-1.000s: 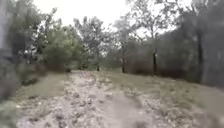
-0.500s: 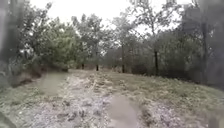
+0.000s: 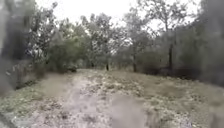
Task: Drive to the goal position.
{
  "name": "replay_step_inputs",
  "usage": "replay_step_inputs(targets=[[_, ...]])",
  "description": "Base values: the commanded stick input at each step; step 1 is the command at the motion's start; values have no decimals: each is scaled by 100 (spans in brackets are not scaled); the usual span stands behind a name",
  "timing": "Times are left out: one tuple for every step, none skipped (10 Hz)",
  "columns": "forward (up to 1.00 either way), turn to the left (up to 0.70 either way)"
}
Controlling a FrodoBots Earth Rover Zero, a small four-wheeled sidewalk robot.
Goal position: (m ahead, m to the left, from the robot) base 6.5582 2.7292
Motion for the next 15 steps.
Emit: replay_step_inputs(targets=[[70, 0], [70, 0], [70, 0], [70, 0], [70, 0], [70, 28], [70, 35], [70, 35], [70, 20], [70, 5], [70, 0], [70, 0], [70, 0], [70, 0], [70, 0]])
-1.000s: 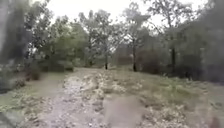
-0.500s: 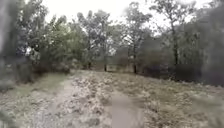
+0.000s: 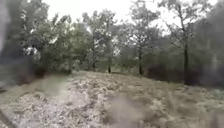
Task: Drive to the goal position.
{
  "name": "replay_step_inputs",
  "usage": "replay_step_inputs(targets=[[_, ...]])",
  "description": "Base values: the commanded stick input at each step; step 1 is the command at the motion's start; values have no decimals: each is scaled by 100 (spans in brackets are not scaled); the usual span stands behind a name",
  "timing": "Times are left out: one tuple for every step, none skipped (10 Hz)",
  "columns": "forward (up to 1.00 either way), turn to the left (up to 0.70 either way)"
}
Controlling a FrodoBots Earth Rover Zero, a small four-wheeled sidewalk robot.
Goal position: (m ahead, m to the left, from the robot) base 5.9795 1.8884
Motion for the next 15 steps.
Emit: replay_step_inputs(targets=[[70, 0], [70, 0], [70, 0], [70, 0], [70, 0], [70, 0], [70, 0], [70, 0], [70, 0], [70, 0], [70, 0], [70, 0], [70, 0], [70, 0], [70, 0]])
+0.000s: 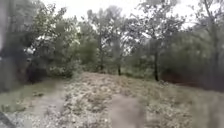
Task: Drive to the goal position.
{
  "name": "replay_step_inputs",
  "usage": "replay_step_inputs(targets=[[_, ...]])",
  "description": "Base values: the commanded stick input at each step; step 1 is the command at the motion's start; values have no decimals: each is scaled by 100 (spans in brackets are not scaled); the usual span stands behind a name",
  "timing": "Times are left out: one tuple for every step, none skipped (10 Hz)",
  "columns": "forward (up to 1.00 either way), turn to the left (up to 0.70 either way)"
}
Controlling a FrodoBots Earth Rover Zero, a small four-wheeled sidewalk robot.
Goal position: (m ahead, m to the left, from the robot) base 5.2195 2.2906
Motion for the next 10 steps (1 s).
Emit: replay_step_inputs(targets=[[70, 0], [70, 0], [70, 0], [70, 0], [70, 0], [70, 0], [70, 0], [70, 18], [70, 34], [70, 35]])
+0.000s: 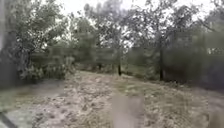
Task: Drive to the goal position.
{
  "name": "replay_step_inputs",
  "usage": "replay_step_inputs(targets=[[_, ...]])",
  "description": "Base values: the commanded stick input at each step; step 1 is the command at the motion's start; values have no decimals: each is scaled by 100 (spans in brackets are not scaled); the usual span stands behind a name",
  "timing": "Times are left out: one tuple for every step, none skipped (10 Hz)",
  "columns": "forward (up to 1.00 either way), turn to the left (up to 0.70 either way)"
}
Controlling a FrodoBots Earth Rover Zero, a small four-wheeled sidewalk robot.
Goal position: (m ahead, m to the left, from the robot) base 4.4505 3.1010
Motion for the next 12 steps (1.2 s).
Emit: replay_step_inputs(targets=[[70, 35], [70, 0], [70, 0], [70, 0], [70, 0], [70, 0], [70, 0], [70, 0], [70, 0], [70, 0], [70, 0], [70, 0]])
